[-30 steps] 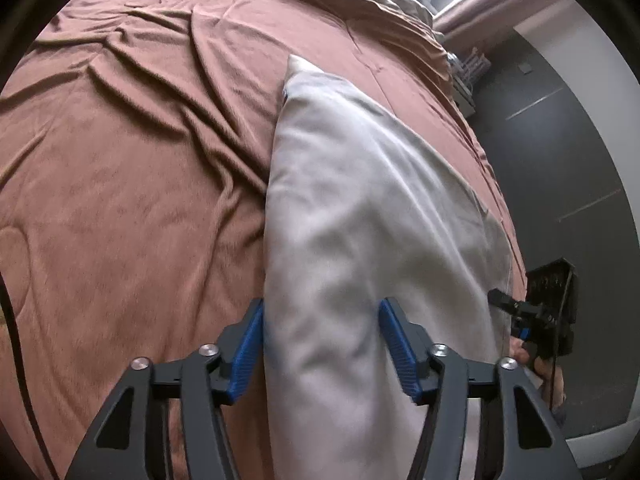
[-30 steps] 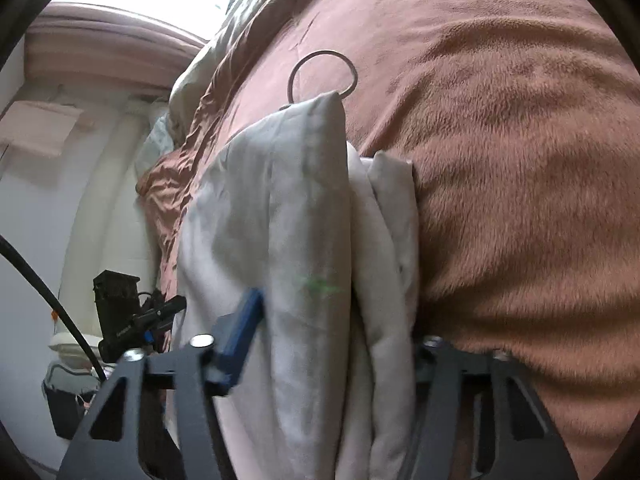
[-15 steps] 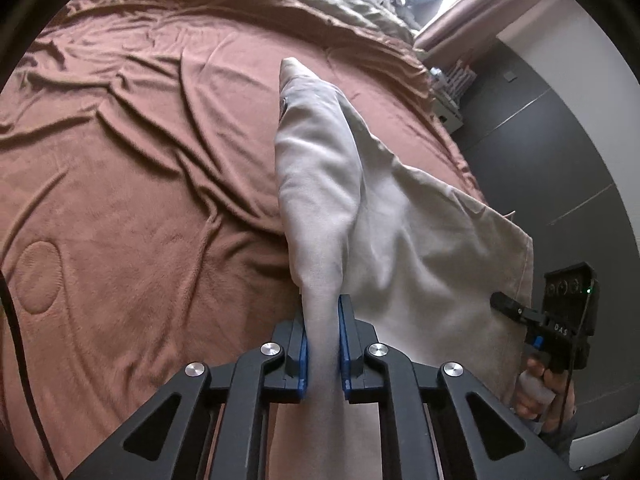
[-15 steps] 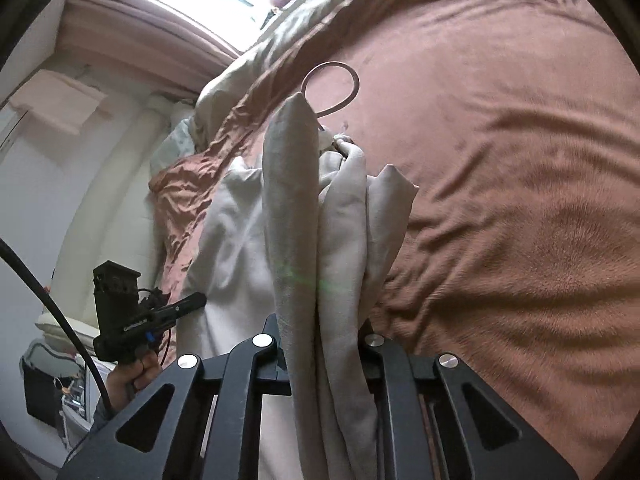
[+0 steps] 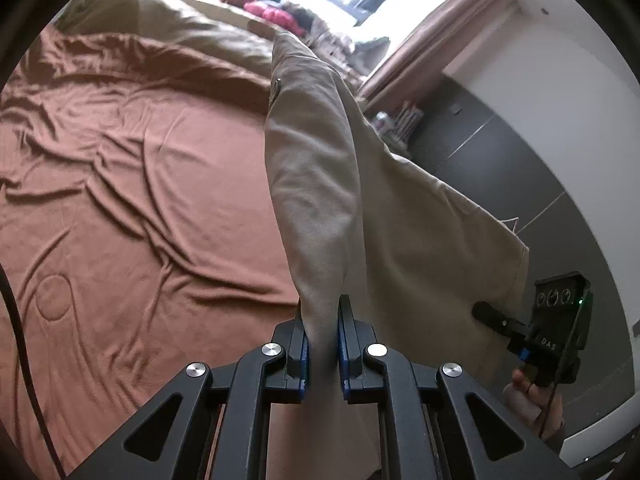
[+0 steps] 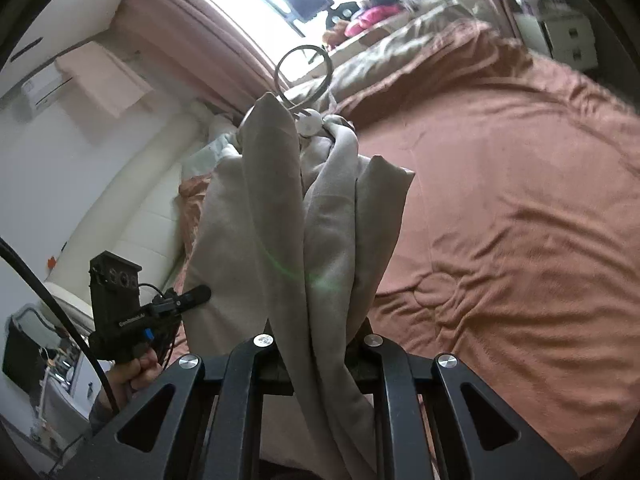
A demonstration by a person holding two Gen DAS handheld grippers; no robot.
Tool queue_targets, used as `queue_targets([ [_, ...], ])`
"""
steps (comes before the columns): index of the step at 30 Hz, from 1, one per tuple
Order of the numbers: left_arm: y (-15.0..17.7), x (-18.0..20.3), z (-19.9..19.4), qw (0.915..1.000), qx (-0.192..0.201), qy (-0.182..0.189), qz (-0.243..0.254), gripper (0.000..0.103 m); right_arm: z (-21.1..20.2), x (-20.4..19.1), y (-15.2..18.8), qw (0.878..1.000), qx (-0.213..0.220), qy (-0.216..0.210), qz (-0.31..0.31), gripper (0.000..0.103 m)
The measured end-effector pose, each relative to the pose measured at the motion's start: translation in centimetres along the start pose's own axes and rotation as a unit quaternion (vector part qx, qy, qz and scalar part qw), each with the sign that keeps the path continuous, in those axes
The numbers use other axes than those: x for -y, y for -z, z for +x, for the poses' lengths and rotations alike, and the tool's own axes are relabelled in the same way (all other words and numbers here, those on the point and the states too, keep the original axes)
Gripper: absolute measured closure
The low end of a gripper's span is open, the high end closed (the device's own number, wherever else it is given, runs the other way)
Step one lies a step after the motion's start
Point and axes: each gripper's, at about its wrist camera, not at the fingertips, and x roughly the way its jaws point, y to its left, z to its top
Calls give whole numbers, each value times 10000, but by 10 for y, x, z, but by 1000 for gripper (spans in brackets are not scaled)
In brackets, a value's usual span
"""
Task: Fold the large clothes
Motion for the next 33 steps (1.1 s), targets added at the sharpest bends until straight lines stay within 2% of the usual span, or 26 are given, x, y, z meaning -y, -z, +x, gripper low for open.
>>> queue_targets([
  [9, -6, 73, -49, 9984, 315, 388, 260, 92, -81, -42, -13, 9987, 244, 301, -329, 93],
  [14, -2, 106, -69, 9972, 409, 524, 344, 92, -110, -49, -19, 9986, 232, 178, -439, 93],
  [18, 0, 129, -72, 9966, 372, 568, 470, 92, -128, -47, -15, 9973, 259, 252, -632, 93],
  [24, 4, 156, -52, 9957, 262, 665, 597, 92, -151, -29, -22, 9961, 361, 346, -725, 93],
  [33, 15, 208, 20, 9927, -78, 870, 831, 92, -197, 21, -14, 9949, 559, 600, -594, 93],
])
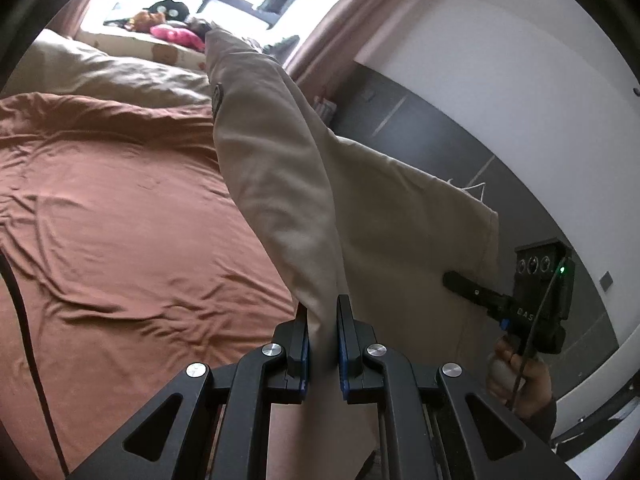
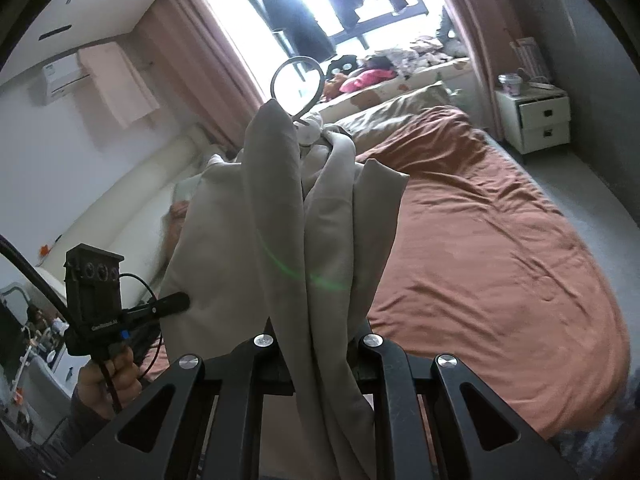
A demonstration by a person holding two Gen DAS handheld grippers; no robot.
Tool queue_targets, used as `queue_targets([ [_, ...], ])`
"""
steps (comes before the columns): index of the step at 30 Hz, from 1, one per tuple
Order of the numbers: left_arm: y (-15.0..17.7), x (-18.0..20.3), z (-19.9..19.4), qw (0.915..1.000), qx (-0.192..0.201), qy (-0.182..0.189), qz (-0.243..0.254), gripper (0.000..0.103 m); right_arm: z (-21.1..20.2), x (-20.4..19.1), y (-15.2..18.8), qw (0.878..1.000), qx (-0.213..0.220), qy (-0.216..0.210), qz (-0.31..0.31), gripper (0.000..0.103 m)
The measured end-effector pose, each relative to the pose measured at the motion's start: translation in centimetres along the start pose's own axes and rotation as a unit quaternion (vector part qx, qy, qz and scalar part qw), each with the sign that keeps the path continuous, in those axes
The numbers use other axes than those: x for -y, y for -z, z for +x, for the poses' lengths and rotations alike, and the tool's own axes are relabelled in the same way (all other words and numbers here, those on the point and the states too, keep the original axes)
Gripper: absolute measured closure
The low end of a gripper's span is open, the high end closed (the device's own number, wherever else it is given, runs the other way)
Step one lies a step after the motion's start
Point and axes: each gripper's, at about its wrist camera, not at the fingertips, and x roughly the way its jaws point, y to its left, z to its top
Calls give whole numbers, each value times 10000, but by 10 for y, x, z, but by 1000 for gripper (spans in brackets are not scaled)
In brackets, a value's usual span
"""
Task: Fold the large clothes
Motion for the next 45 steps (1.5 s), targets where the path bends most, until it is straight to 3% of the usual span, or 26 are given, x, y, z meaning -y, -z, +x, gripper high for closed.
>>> queue_targets([
  [15, 15, 46, 144, 9950, -811, 584, 41, 92, -47, 76, 17, 9972, 107, 523, 520, 93],
  [27, 11, 96, 246, 9869, -1238, 1028, -65, 92, -82, 85, -29, 9904, -170, 1257, 556, 93],
  [37, 21, 81, 302, 9826, -1577, 951, -229, 92, -21, 99, -59, 9849, -706, 1372, 787, 93],
  [45, 38, -1, 361, 9761, -1998, 284, -801, 91, 80, 143, -39, 9653, -1323, 1647, 1533, 93],
])
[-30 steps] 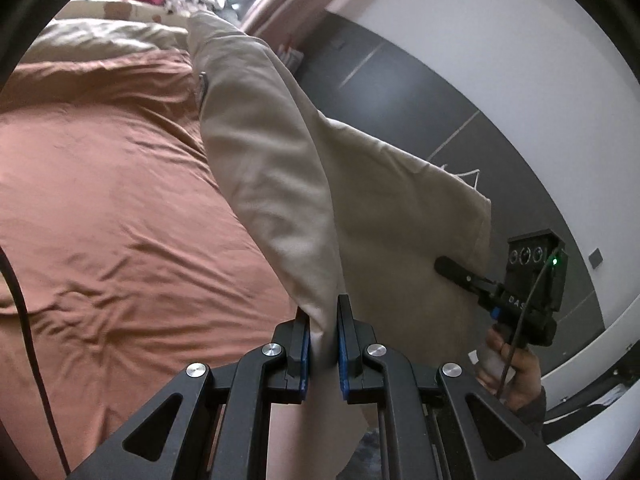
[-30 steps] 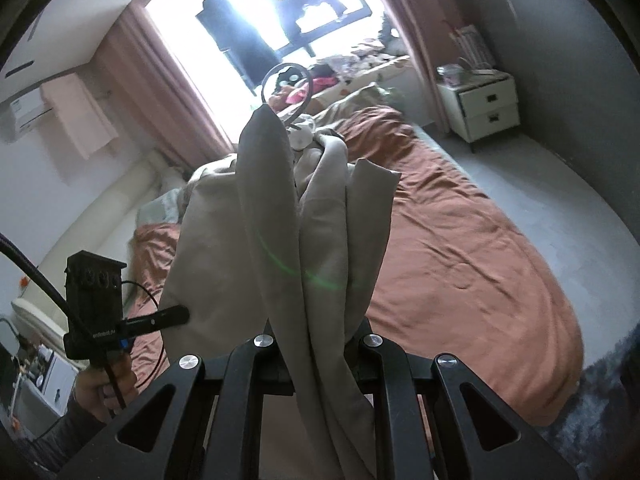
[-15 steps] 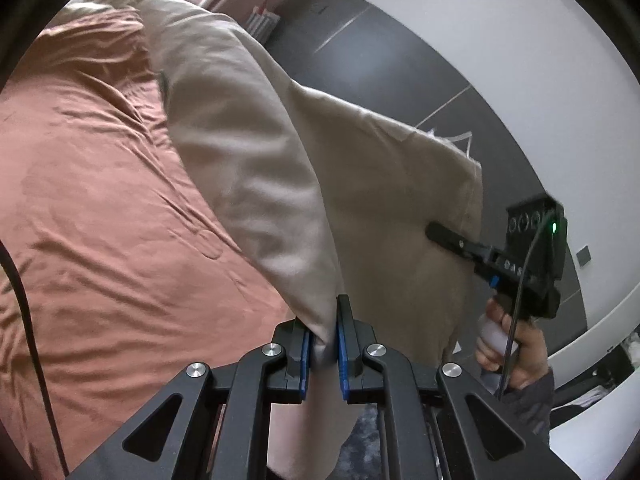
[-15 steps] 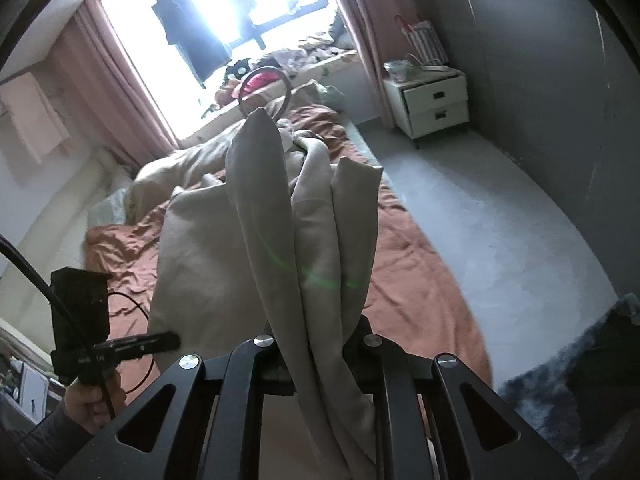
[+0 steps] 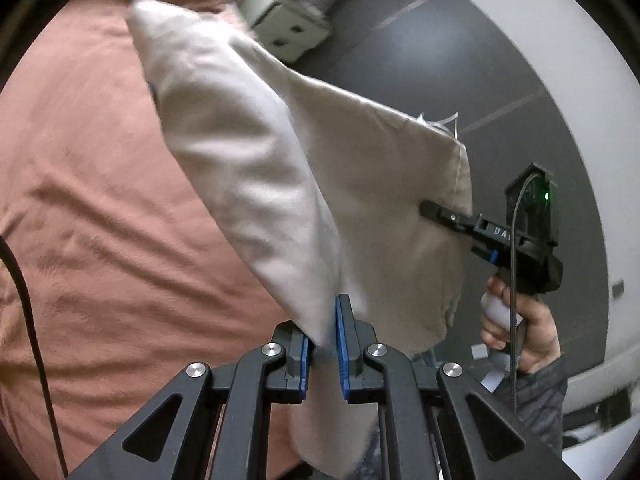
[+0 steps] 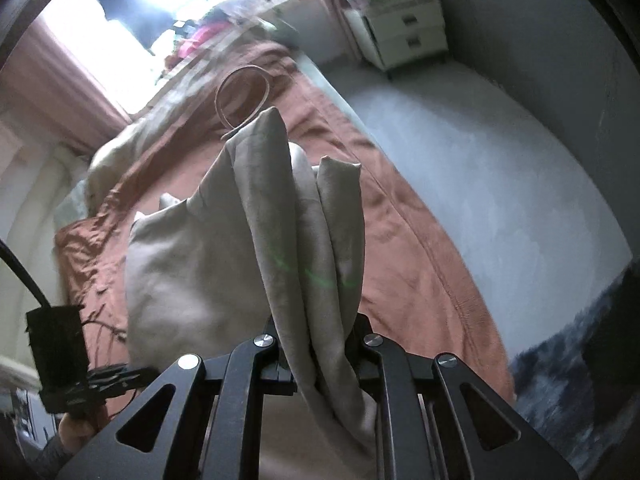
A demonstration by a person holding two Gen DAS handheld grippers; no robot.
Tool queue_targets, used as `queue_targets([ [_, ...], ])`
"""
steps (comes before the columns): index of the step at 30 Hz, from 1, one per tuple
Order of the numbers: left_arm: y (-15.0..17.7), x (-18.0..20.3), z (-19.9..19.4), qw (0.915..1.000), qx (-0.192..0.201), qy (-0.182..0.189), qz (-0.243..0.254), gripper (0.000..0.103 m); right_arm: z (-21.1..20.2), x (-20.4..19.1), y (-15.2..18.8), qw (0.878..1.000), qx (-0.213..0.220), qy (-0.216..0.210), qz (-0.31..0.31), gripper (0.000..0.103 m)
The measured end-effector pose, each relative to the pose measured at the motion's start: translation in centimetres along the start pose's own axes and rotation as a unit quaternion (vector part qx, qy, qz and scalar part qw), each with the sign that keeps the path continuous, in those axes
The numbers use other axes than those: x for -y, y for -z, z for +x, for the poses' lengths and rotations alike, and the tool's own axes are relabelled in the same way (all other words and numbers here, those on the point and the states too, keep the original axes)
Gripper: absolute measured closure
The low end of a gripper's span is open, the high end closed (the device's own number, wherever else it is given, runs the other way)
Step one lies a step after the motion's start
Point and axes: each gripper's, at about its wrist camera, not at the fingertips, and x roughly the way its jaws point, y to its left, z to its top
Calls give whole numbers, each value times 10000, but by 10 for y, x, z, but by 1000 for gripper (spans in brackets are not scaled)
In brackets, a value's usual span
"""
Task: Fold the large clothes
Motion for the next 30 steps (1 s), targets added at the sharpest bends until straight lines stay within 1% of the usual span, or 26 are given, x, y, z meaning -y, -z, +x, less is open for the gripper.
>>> queue_targets([
  [3, -2, -28, 10, 9996, -96, -179, -180, 89, 24, -11, -11, 9997, -121, 215, 1, 91],
  [5, -4, -42, 16, 9991, -181, -298, -260, 88, 36, -22, -19, 9987, -122, 488, -39, 90],
  [7, -6, -50, 20, 9988, -259, -333, -242, 85, 43, -26, -27, 9970, -105, 761, -34, 89],
  [9, -7, -57, 26, 9987, -326, -334, -206, 80, 51, -28, -29, 9958, -115, 912, 27, 89],
  [13, -12, -65, 29, 9987, -345, -293, -249, 78, 61, -32, -30, 9929, -92, 1180, 159, 89],
  [16, -17, -65, 32, 9989, -323, -311, -145, 76, 73, -36, -35, 9916, -102, 1279, 189, 89],
  [17, -18, -65, 33, 9988, -351, -317, -110, 75, 75, -39, -37, 9907, -116, 1349, 120, 88],
  [18, -16, -64, 31, 9987, -365, -334, -98, 72, 78, -39, -38, 9898, -99, 1415, 119, 81],
  [19, -14, -62, 28, 9987, -367, -349, -105, 68, 76, -37, -38, 9887, -54, 1484, 191, 70],
  [20, -15, -64, 27, 9987, -351, -350, -118, 67, 73, -36, -38, 9877, -5, 1535, 292, 65],
  [21, -17, -69, 27, 9988, -330, -352, -130, 66, 66, -35, -38, 9866, 33, 1583, 391, 55],
  [22, -19, -71, 23, 9988, -284, -382, -138, 64, 59, -33, -36, 9855, 77, 1639, 443, 47],
  [24, -19, -75, 13, 9987, -159, -455, -145, 61, 44, -30, -32, 9822, 196, 1811, 452, 46],
  [26, -24, -80, 2, 9984, 42, -535, -176, 51, 20, -27, -19, 9827, 393, 1727, 546, 46],
  [27, -26, -82, 1, 9982, 104, -559, -180, 42, 7, -24, -10, 9820, 479, 1722, 608, 46],
  [28, -29, -84, -1, 9981, 141, -577, -181, 38, -1, -22, -1, 9811, 530, 1744, 654, 46],
  [30, -38, -89, 0, 9978, 72, -616, -254, 38, -25, -19, 24, 9802, 622, 1698, 803, 46],
])
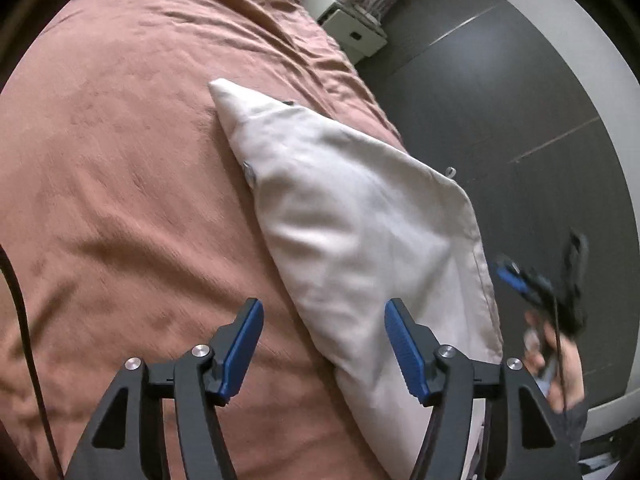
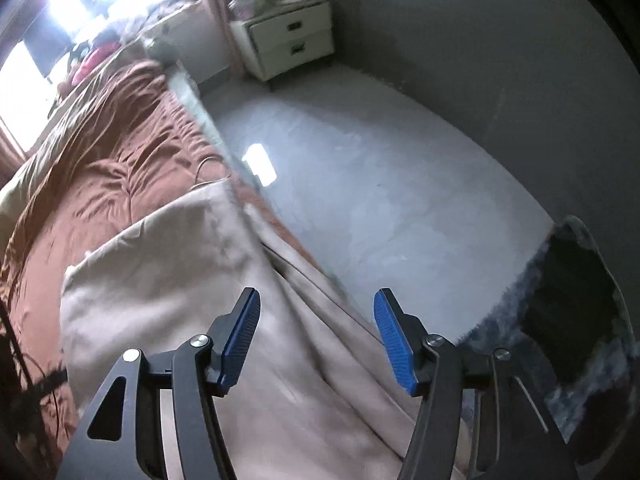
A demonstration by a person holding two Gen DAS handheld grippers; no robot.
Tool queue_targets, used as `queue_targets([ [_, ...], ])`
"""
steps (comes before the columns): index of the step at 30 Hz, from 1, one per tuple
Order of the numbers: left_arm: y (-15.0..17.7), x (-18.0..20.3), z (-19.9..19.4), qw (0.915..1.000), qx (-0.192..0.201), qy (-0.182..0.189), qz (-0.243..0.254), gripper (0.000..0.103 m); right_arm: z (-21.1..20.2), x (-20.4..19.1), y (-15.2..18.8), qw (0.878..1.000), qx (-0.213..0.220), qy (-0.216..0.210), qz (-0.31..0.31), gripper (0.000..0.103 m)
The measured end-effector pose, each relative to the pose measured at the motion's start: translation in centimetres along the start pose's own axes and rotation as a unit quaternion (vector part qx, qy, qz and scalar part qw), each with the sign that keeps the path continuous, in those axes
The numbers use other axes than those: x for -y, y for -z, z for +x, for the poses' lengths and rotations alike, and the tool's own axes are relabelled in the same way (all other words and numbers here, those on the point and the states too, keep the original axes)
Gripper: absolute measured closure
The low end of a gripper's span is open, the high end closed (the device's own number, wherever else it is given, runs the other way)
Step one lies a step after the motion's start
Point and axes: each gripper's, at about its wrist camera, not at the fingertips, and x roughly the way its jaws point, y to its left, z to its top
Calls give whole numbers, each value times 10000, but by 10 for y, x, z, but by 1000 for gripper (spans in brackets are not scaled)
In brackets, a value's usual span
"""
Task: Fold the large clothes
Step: 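Lower the folded jacket onto the duvet and open both tools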
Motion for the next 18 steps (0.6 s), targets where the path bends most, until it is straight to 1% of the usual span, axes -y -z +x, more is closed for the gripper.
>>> queue_targets([
  [2, -14, -11, 8, 9999, -70, 63, -121, 38, -18, 16, 23, 9998, 34, -82, 172, 46],
  [4, -21, -18, 9, 9998, -77, 101, -183, 38, -30, 29, 44, 9995, 32, -61, 315, 46],
  [7, -31, -17, 22, 9999, -53, 117, -94, 38, -40, 50, 71, 9984, -18, -153, 544, 46],
  [9, -36, -14, 22, 9998, -61, 164, 5, 39, -41, 69, 93, 9957, -99, -232, 887, 46],
  [11, -40, -8, 26, 9997, -49, 162, 169, 46, -45, 85, 106, 9921, -52, -306, 1212, 46],
  [12, -43, -4, 28, 9995, -69, 134, 265, 46, -47, 90, 111, 9903, -23, -364, 1340, 46],
  [13, -46, -1, 31, 9993, -90, 94, 344, 47, -45, 94, 117, 9875, -22, -535, 1484, 50],
  [14, -50, 4, 34, 9991, -100, 85, 414, 50, -42, 96, 121, 9850, -40, -687, 1581, 55],
  [15, -53, 6, 37, 9989, -107, 91, 449, 53, -40, 98, 124, 9836, -72, -743, 1643, 60],
  [18, -60, 11, 41, 9985, -97, 71, 541, 55, -41, 98, 131, 9819, 67, -683, 1765, 60],
])
